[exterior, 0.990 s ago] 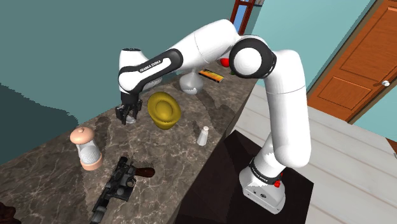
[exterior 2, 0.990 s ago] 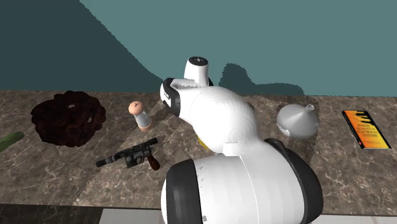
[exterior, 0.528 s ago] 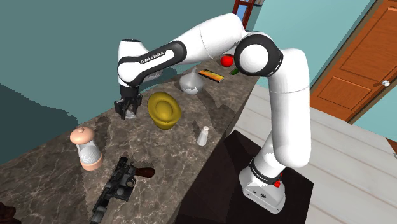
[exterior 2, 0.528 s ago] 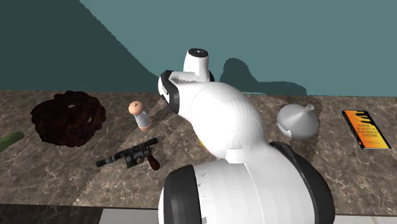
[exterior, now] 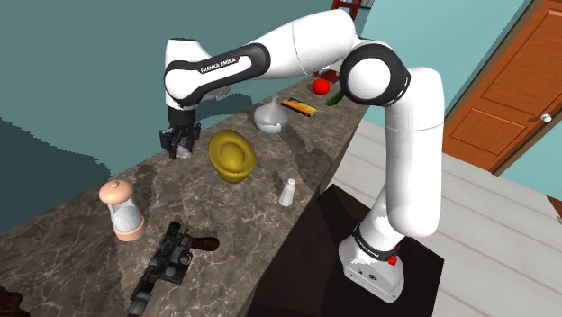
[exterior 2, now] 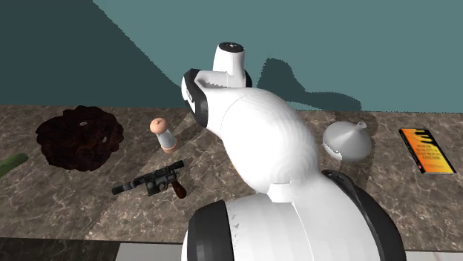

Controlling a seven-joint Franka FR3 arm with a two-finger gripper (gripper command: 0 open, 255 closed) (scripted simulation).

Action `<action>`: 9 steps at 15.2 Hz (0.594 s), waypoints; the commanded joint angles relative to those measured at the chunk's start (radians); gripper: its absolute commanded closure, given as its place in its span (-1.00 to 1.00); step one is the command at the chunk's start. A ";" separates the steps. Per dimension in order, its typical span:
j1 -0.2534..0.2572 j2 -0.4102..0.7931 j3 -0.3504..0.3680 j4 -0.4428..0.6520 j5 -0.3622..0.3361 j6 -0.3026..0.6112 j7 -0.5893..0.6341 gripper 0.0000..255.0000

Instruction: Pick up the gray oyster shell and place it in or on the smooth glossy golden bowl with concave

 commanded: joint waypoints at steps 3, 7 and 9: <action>-0.001 -0.025 0.001 0.019 0.001 -0.044 0.005 1.00; -0.002 -0.045 0.002 0.044 0.001 -0.088 0.010 1.00; -0.002 -0.053 0.002 0.058 0.001 -0.111 0.013 1.00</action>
